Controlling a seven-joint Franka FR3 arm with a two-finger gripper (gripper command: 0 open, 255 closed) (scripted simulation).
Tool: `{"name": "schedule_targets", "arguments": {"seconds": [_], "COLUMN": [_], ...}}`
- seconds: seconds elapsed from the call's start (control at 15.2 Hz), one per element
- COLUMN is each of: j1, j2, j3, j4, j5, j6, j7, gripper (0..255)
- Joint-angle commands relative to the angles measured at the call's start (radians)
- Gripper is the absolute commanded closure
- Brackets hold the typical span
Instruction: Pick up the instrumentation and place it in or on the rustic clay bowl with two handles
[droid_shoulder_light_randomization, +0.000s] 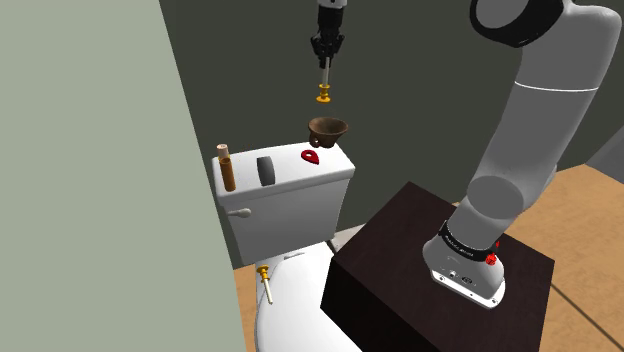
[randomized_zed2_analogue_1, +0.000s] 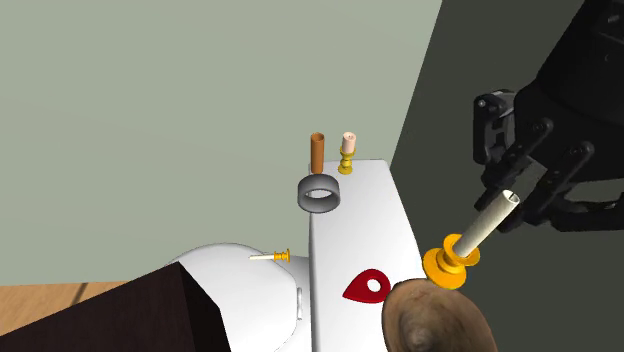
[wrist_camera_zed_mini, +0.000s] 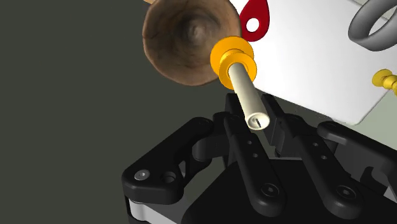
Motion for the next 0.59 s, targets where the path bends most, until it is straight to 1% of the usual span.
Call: {"name": "schedule_targets", "arguments": {"seconds": [0.0, 0.13, 0.53], "j1": [-0.026, -0.049, -0.049], "j2": [-0.003, 0.006, -0.001], "j3": [-0.016, -0.031, -0.031], "j4": [0.003, 0.022, -0.068], "j5": [0.004, 0.007, 0.007], "j6": [-0.006, -0.017, 0.066], "j7": [-0.044, -0.082, -0.082], "gripper": [255, 255, 255]}}
